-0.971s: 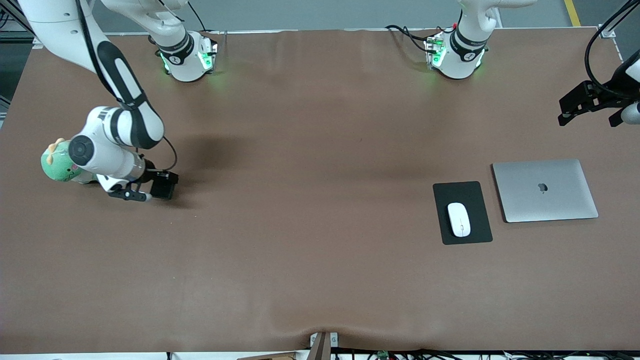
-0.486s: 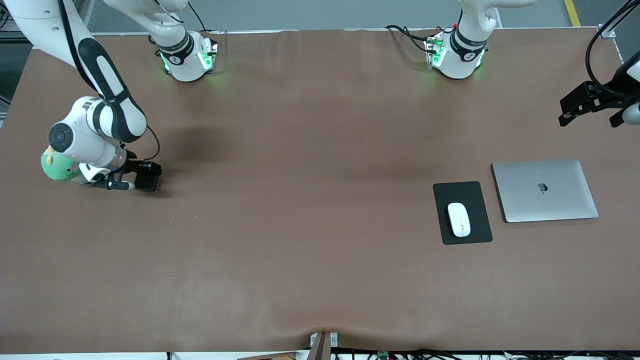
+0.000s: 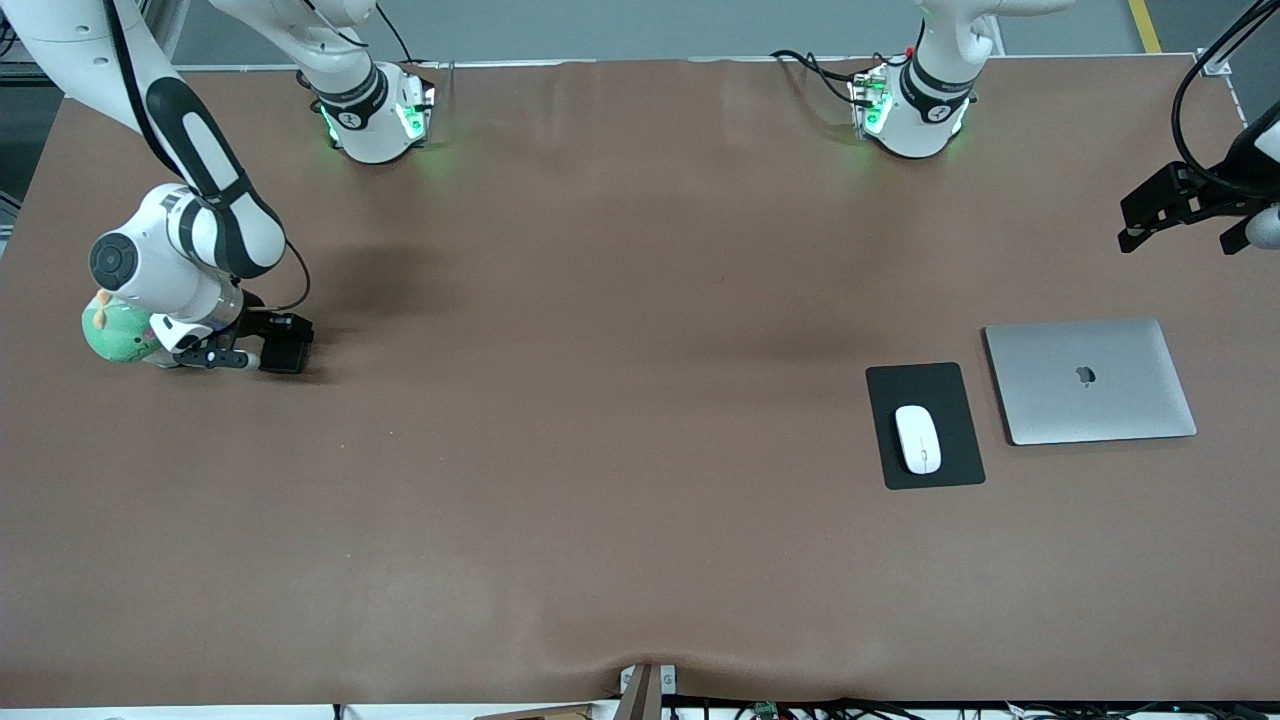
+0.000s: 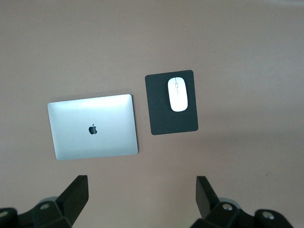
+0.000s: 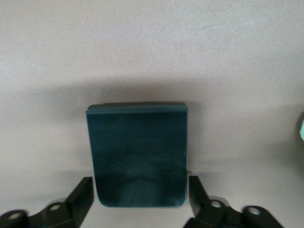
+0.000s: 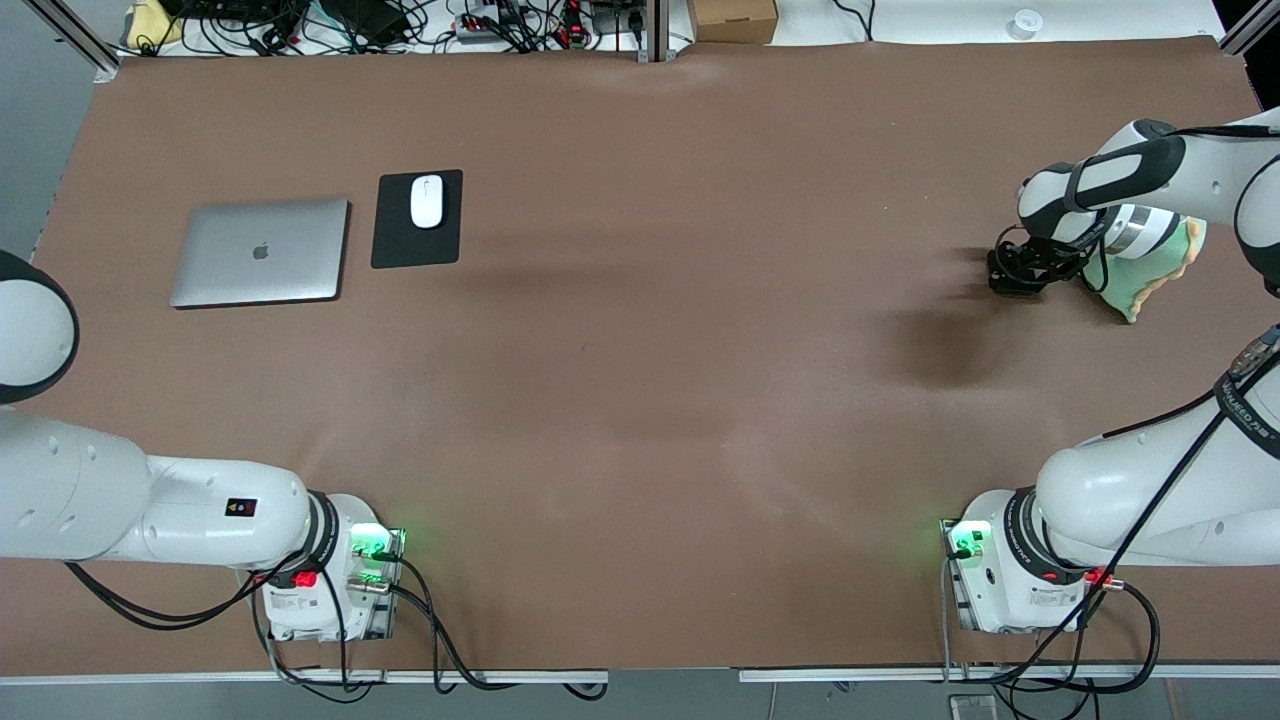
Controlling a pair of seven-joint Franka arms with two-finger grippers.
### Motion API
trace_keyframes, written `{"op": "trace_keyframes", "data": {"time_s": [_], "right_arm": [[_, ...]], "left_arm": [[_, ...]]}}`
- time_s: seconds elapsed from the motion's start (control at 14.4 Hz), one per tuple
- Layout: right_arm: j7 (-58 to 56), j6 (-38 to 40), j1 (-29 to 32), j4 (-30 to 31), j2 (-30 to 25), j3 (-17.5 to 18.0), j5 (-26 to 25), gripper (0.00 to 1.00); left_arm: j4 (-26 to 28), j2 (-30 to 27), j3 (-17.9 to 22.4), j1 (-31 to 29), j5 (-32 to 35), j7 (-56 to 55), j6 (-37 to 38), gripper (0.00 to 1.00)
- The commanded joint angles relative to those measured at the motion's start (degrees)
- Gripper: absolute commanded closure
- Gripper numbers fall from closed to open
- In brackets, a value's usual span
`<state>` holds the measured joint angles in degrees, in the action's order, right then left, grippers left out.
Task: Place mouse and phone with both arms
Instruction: 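Lower the phone beside the plush toy and open the right gripper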
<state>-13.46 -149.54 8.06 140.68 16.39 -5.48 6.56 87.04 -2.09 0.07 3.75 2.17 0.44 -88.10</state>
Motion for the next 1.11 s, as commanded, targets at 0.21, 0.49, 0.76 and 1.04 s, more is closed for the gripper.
{"op": "trace_keyframes", "data": {"time_s": [0.21,0.49,0.76,1.04], "right_arm": [[-0.26,1.88,0.82,-1.1,-1.45,1.0,-0.32,0.0],[0.01,3.12,-1.11,-6.63,-0.84,1.26,-0.15,0.0],[-0.17,5.3,-1.64,-14.71,0.83,2.93,-0.14,0.0],[-0.26,18.53,-2.96,-28.66,1.53,2.93,-0.06,0.0]], "left_arm": [[-1.26,0.68,0.02,0.2,-1.03,0.0,0.73,0.0],[-1.26,0.95,0.11,0.38,-1.03,-0.09,0.29,0.0],[-1.26,1.56,0.11,0.29,-1.2,-0.17,0.03,0.0],[-1.26,1.48,0.11,-0.23,-1.2,-0.17,0.03,0.0]]}}
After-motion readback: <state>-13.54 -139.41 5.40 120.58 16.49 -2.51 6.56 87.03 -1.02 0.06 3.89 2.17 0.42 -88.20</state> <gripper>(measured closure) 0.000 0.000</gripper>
